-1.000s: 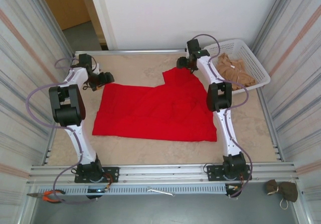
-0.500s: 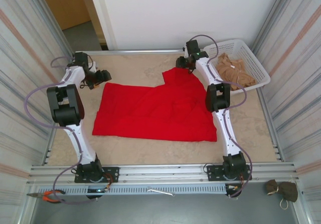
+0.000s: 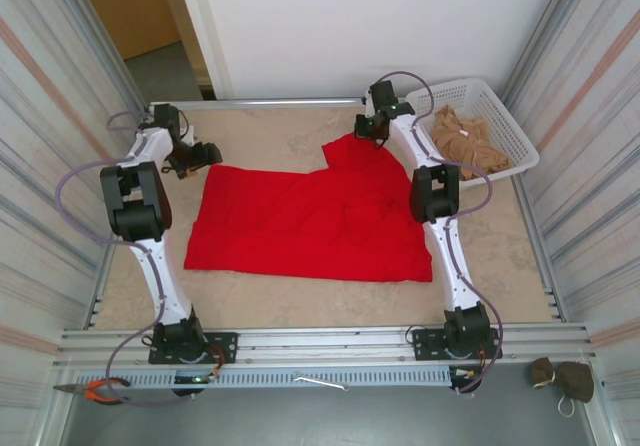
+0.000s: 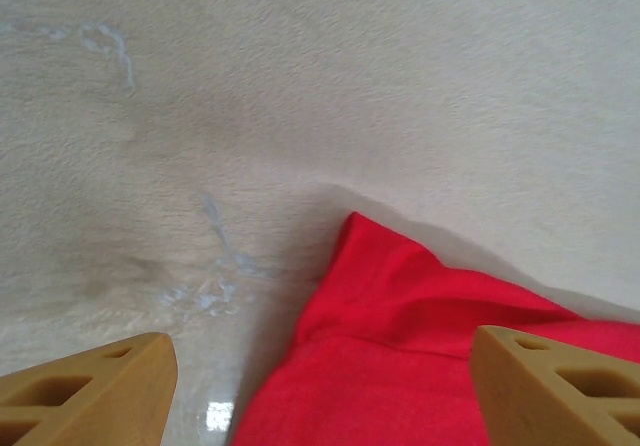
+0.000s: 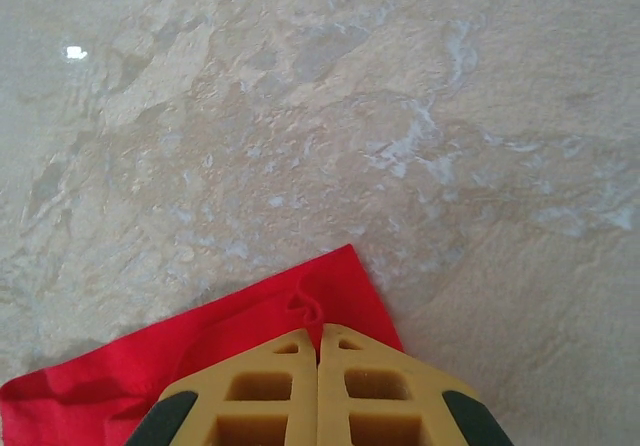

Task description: Fold the inside-out t-shirt

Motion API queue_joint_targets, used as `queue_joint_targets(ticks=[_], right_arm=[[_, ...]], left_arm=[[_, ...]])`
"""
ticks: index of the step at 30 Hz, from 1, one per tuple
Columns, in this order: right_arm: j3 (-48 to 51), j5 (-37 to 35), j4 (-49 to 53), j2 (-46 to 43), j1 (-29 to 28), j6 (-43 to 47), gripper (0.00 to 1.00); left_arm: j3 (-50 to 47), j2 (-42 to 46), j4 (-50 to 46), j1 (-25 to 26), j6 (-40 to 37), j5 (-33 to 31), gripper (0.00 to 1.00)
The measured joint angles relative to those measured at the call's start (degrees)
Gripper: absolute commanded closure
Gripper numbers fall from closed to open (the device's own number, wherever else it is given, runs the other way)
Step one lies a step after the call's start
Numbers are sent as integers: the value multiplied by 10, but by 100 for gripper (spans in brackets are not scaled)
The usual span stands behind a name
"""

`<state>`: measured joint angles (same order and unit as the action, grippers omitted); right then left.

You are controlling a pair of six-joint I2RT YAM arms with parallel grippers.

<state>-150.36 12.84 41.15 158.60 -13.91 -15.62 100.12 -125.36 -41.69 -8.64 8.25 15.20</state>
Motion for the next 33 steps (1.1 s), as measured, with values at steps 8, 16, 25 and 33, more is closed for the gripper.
queue_joint_targets(ticks=[8, 16, 25, 33], right_arm=[[3, 23, -1, -17, 24, -26, 100], [6, 37, 0, -33, 26, -37, 100], [7, 53, 1, -44, 27, -50, 100], [92, 65, 3, -127, 27, -65, 100]], left_arm=[[29, -30, -19, 23, -26, -19, 29], [61, -52, -21, 44, -42, -20, 48], [61, -60, -22, 43, -42, -16, 100], [16, -4, 7, 35, -4, 17, 100]])
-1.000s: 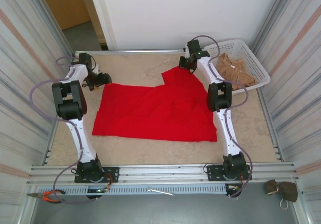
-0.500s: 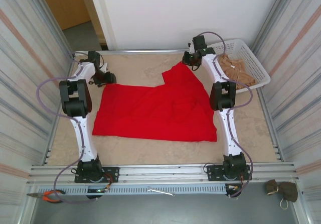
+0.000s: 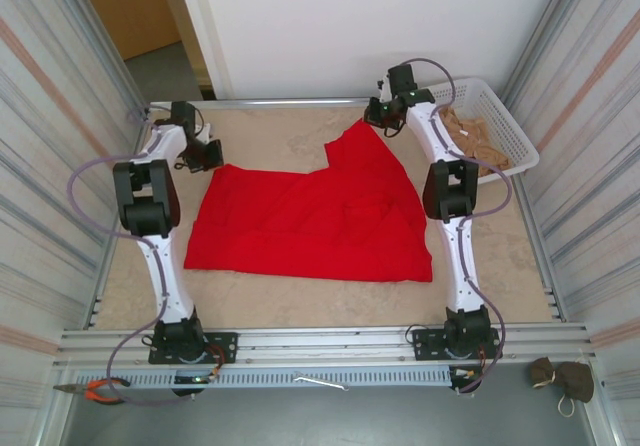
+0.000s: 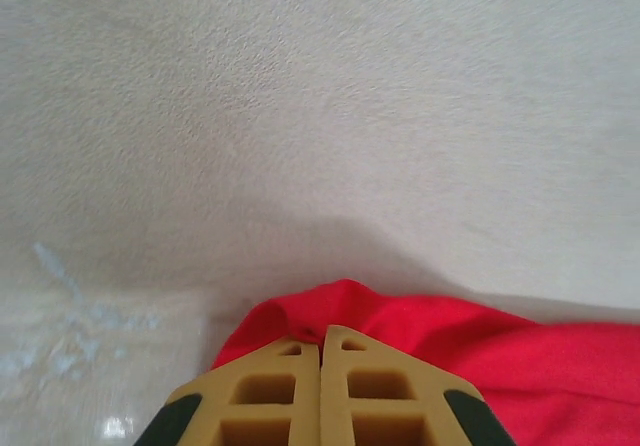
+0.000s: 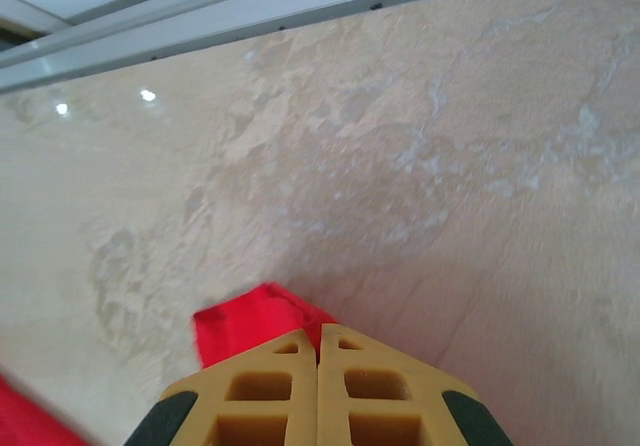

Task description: Fold the inside-out t-shirt

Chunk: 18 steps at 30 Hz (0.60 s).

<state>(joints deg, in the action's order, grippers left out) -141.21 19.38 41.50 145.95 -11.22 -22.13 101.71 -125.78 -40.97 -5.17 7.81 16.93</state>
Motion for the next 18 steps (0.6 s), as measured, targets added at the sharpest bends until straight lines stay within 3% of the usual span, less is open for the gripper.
queue_joint_targets(ticks=[9, 18], right_arm=[[213, 0, -48, -232, -4, -16, 100], [492, -16, -104, -465, -21, -44, 100]], left_arm=[[-125, 144, 91, -47, 79, 68, 100], [-208, 156, 141, -86, 143, 122, 100]])
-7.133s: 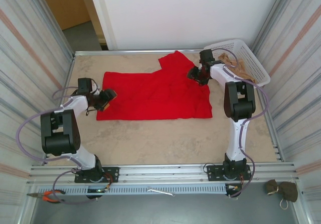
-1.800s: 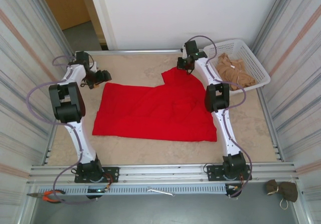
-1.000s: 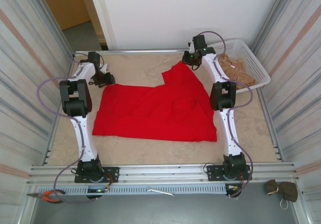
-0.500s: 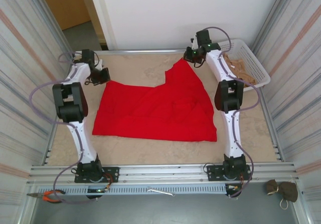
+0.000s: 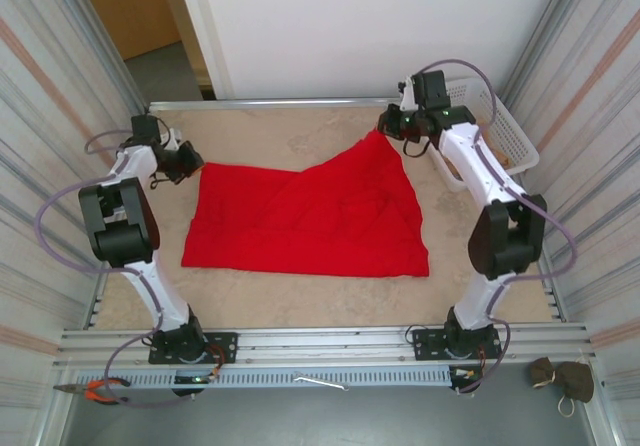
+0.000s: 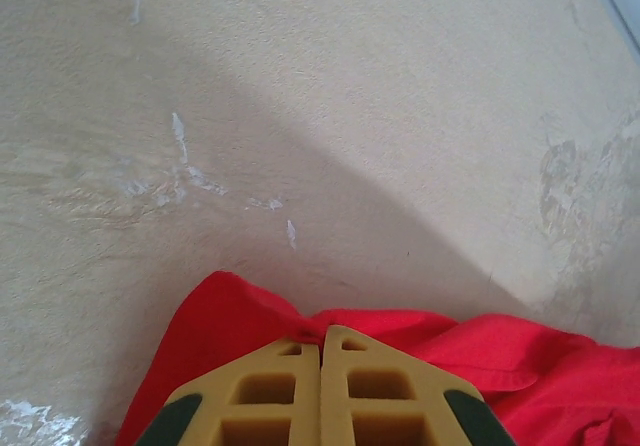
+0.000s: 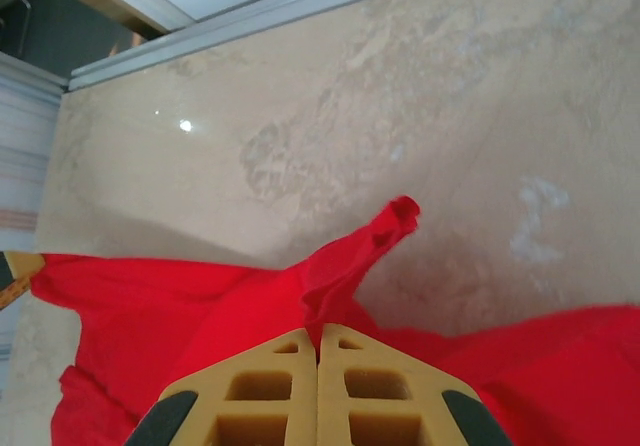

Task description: Fold the inside-out t-shirt

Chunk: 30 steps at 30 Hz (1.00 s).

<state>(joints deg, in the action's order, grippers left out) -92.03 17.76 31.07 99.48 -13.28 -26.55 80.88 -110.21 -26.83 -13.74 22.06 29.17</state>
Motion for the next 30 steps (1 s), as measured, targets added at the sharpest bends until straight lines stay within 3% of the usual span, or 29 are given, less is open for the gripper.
queue_joint_targets(ticks=[5, 15, 25, 27, 29, 30], right_arm=[[108, -22, -8, -106, -5, -14, 100], [275, -75, -10, -307, -26, -54, 100], [417, -118, 13, -444, -49, -104, 100], [450, -127, 20, -478, -58, -120, 100], [484, -135, 23, -508, -72, -137, 100], [504, -141, 26, -525, -82, -149, 85]], left_arm=[[-47, 26, 30, -17, 37, 28, 100], [-197, 163, 90, -69, 119, 63, 100], [-306, 217, 113, -103, 144, 73, 100], [-318, 220, 117, -103, 144, 73, 93], [-329, 222, 119, -103, 144, 72, 75], [-335, 223, 120, -103, 144, 72, 70]])
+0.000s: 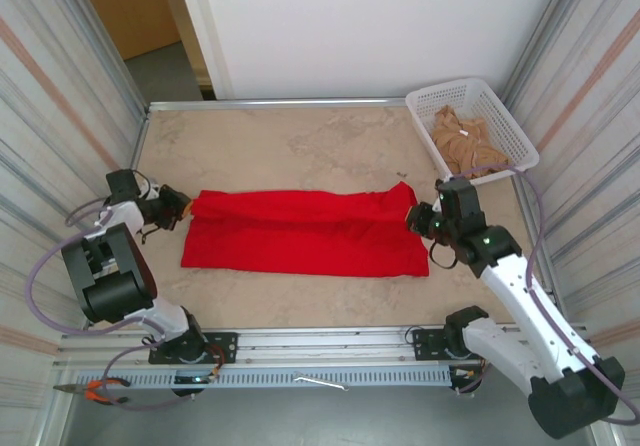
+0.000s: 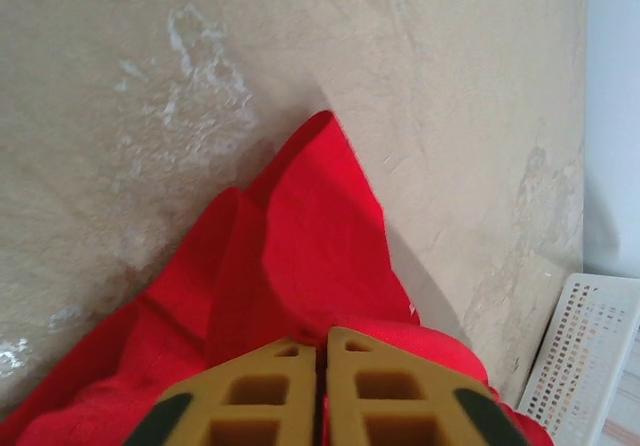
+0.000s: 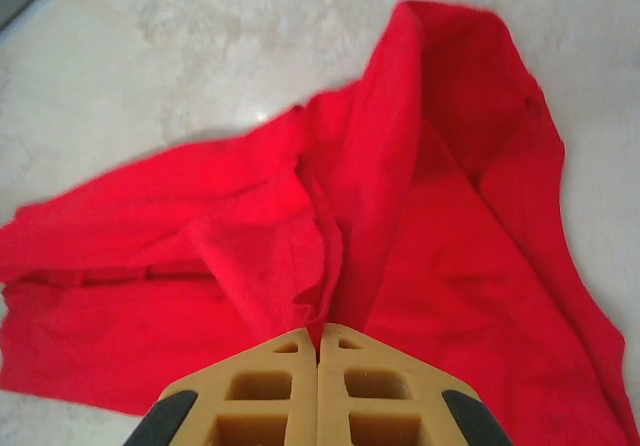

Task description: Fold the inside-out t-shirt

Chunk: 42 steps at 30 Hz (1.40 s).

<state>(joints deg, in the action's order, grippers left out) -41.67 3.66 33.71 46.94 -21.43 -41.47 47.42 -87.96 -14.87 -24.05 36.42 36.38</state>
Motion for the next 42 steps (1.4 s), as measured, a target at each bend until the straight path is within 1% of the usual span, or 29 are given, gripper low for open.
queue_joint_targets(ticks=[2, 3, 4, 5, 7, 10, 12, 16, 20, 23, 27, 31, 33, 37, 38, 39, 42], right_arm=[[35, -12, 13, -29, -19, -23, 55], [50, -21, 22, -43, -28, -33, 48], [65, -30, 38, -58, -37, -46, 44], [75, -38, 51, -71, -42, -52, 43], [82, -52, 71, -89, -43, -64, 44], [70, -56, 75, -71, -35, -63, 44], [42, -54, 71, -21, -32, -53, 44], [-35, -34, 35, 123, -32, -9, 43], [-115, -14, -4, 274, -35, 39, 43], [-164, -10, -17, 363, -40, 68, 43], [-205, -13, -28, 452, -48, 97, 44], [-211, -12, -35, 499, -52, 111, 48], [-211, -10, -38, 513, -52, 116, 53], [-211, -8, -47, 530, -53, 122, 79], [-211, -7, -50, 533, -53, 124, 91], [-212, -5, -52, 536, -53, 125, 100], [-212, 0, -55, 537, -53, 131, 100]], left_arm=[[-9, 0, 0, -4, -1, -3, 66], [-13, 0, 0, -7, 0, -5, 63], [-16, 0, -1, -13, 0, -6, 59], [-18, 2, -1, -20, -1, -9, 56], [-19, 9, -3, -33, -2, -18, 54], [-14, 31, -4, -35, -2, -25, 51], [0, 40, -8, -19, -2, -31, 50], [56, 35, -18, 50, -9, -35, 49], [136, -11, -25, 120, -28, -34, 48], [177, -57, -35, 146, -43, -39, 48], [193, -111, -53, 153, -64, -56, 48], [193, -138, -75, 153, -81, -75, 48], [192, -142, -78, 153, -86, -80, 48], [186, -144, -76, 153, -93, -87, 48], [183, -145, -76, 153, -93, -89, 48], [180, -146, -76, 153, -94, -90, 48], [174, -149, -76, 153, -95, -91, 48]])
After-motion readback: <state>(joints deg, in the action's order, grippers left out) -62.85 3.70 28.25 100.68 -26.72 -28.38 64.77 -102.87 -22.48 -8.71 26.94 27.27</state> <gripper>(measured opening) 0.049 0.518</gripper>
